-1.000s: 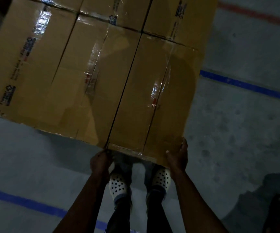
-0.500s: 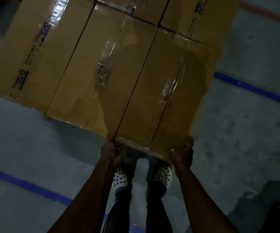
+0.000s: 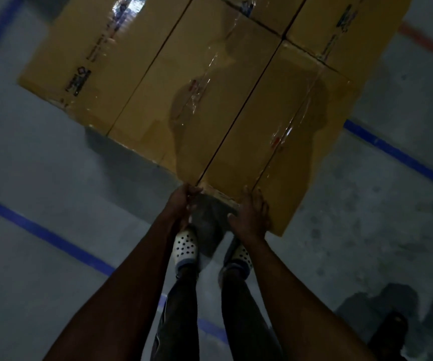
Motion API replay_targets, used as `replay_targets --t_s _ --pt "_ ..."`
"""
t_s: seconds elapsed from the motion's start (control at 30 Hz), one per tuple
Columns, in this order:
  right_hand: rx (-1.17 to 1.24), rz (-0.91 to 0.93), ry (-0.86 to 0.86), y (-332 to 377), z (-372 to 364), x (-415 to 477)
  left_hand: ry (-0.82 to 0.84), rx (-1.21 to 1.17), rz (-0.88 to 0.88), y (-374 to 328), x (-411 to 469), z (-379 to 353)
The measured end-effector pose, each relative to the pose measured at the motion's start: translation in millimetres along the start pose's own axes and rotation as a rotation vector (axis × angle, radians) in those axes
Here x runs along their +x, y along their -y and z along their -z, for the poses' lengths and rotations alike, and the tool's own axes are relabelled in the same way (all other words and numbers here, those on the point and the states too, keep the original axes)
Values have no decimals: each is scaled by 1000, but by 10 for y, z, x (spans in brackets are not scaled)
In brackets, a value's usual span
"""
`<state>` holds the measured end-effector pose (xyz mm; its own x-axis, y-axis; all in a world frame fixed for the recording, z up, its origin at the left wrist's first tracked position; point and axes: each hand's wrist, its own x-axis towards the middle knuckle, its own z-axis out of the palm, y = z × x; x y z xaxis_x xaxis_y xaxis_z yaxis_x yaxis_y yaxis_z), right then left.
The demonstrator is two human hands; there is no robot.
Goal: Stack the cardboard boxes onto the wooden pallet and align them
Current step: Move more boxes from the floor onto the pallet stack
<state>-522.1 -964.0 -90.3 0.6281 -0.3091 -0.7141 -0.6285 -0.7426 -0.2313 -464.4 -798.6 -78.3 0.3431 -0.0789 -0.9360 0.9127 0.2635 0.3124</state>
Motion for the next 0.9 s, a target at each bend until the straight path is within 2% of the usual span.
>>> replay_targets --t_s 0.07,0.17,0.33,0.63,0.9 --pt "-38 45 11 138 72 -103 -95 89 -78 -3 -158 39" --pt "-77 80 56 421 216 -398 -146 180 -105 -62 -495 287" --pt "-150 152 74 1189 563 -1164 -196 182 -169 -400 -1462 846" --pt "82 366 54 3224 790 -2940 -301 163 -435 -1337 -3332 2069" --pt "166 508 -5 4679 796 -3462 -401 72 -604 -2367 -3998 3064"
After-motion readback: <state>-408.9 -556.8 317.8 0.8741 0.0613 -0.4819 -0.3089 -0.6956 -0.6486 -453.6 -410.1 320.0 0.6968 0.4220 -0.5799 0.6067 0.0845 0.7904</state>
